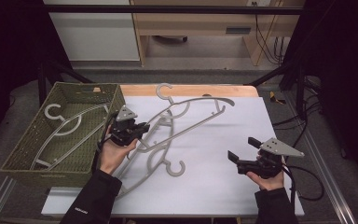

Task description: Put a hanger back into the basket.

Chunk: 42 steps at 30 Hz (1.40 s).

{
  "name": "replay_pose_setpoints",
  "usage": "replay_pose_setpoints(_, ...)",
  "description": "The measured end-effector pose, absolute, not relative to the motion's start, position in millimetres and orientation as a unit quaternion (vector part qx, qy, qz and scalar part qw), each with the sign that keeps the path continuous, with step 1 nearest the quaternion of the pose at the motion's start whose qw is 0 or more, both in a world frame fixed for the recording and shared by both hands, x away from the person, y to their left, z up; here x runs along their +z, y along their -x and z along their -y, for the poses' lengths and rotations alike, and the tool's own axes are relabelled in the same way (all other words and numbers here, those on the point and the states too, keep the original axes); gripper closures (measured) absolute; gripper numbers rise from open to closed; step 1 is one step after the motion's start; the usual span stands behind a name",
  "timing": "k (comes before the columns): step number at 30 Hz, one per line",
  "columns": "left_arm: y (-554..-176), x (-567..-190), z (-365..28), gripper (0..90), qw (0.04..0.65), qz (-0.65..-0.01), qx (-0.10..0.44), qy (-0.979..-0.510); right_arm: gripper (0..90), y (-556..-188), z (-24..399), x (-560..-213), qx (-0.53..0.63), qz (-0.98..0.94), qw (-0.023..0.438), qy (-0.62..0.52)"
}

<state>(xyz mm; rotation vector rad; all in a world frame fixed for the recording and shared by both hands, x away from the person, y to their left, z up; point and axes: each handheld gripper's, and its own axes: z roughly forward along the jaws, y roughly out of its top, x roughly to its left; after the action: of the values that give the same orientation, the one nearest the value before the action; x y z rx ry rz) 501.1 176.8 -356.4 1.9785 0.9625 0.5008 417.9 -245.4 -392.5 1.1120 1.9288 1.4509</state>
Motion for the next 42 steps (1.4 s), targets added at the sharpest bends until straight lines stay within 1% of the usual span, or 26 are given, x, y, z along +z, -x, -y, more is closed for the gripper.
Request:
replay_pose_setpoints(10, -488, -334, -202, 81.9, 0.437, -0.385, 0.216, -0.784, 6.1, -418, 245, -393, 0.528, -0.705, 0.239, -0.408)
replay_pose_setpoints(15, -484, -324, -221, 81.9, 0.444, -0.394, 0.221, -0.774, 5.9, -418, 245, -393, 0.527, -0.705, 0.24, -0.409)
replay_pose_setpoints(31, -476, -312, -273, 81.8, 0.441, -0.422, 0.25, -0.752, 5.8, -419, 244, -395, 0.523, -0.706, 0.239, -0.412)
replay_pose_setpoints(32, -475, -311, -282, 81.8, 0.443, -0.424, 0.253, -0.748, 5.8, -419, 244, -395, 0.523, -0.706, 0.24, -0.413)
replay_pose_setpoints(34, -474, -310, -286, 81.9, 0.443, -0.426, 0.253, -0.747, 5.8, -419, 244, -396, 0.523, -0.707, 0.239, -0.413)
replay_pose_setpoints(35, -473, -309, -295, 81.8, 0.441, -0.43, 0.257, -0.745, 5.8, -420, 244, -396, 0.522, -0.707, 0.24, -0.412)
replay_pose_setpoints(42, -470, -308, -325, 81.8, 0.437, -0.443, 0.268, -0.735, 5.8, -421, 243, -398, 0.52, -0.708, 0.239, -0.414)
